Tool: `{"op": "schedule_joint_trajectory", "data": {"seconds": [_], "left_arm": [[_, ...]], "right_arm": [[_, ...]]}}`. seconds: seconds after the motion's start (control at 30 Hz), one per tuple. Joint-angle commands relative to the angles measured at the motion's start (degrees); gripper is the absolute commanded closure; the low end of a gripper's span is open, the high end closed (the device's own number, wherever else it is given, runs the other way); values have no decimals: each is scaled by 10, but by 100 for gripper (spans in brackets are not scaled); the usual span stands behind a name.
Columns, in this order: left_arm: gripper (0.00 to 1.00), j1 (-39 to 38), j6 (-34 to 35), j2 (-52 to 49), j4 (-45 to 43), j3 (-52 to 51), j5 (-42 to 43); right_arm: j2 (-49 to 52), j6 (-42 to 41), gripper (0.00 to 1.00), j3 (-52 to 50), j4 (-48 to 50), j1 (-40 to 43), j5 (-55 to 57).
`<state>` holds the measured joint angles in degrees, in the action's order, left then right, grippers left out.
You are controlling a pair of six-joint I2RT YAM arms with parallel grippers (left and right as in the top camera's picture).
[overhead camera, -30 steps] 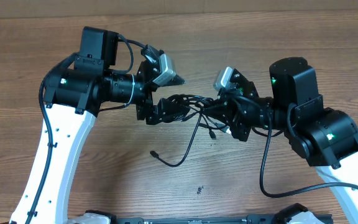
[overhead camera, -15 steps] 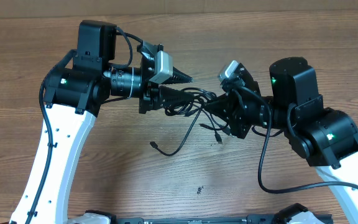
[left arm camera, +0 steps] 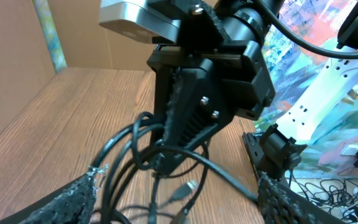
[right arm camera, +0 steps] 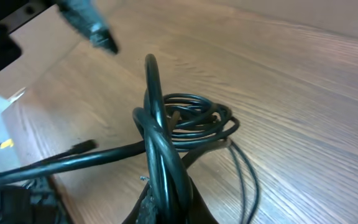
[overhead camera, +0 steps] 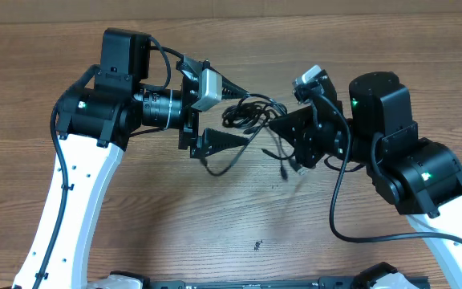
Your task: Untangle cables
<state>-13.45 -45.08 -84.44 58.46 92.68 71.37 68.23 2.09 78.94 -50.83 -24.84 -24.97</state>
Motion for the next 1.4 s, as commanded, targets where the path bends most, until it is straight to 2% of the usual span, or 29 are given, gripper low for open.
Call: {"op": "schedule_joint_trajectory", "data": {"seconds": [0.0, 0.07, 0.2, 0.4, 0.6, 0.7, 0.83, 0.97, 1.07, 1.13, 1.17, 1.2, 1.37], "left_arm": [[25, -1, -14, 0, 2, 1, 13], [36, -1, -14, 0, 10, 1, 13], [49, -7, -15, -1, 13, 1, 7], [52, -36, -32, -2, -1, 1, -28], [65, -42, -31, -2, -20, 1, -44], [67, -42, -31, -2, -22, 1, -49], [68, -42, -31, -3, -22, 1, -54], [70, -42, -31, -3, -22, 1, -63], [78, -42, -31, -3, -22, 1, -77], [90, -41, -28, -3, -22, 1, -91], [92, -41, -24, -3, -22, 1, -99], [92, -41, -21, -3, -22, 1, -110], [80, -40, 4, -3, -24, 1, -146]], "right_arm": [[-7, -17, 96, 10, 15, -2, 22], [-7, -17, 96, 10, 24, -2, 22], [-7, -14, 96, 10, 35, -2, -10], [-7, 14, 96, 10, 31, -2, -58], [-7, 29, 96, 10, 20, -2, -74], [-7, 29, 96, 10, 19, -2, -74], [-7, 68, 96, 10, 14, -2, -123], [-7, 70, 96, 10, 12, -2, -111], [-7, 70, 96, 10, 10, -2, -87], [-7, 70, 96, 10, 8, -2, -72], [-7, 70, 96, 10, 8, -2, -70], [-7, 70, 96, 10, 9, -2, -70], [-7, 70, 96, 10, 10, -2, -71]]}}
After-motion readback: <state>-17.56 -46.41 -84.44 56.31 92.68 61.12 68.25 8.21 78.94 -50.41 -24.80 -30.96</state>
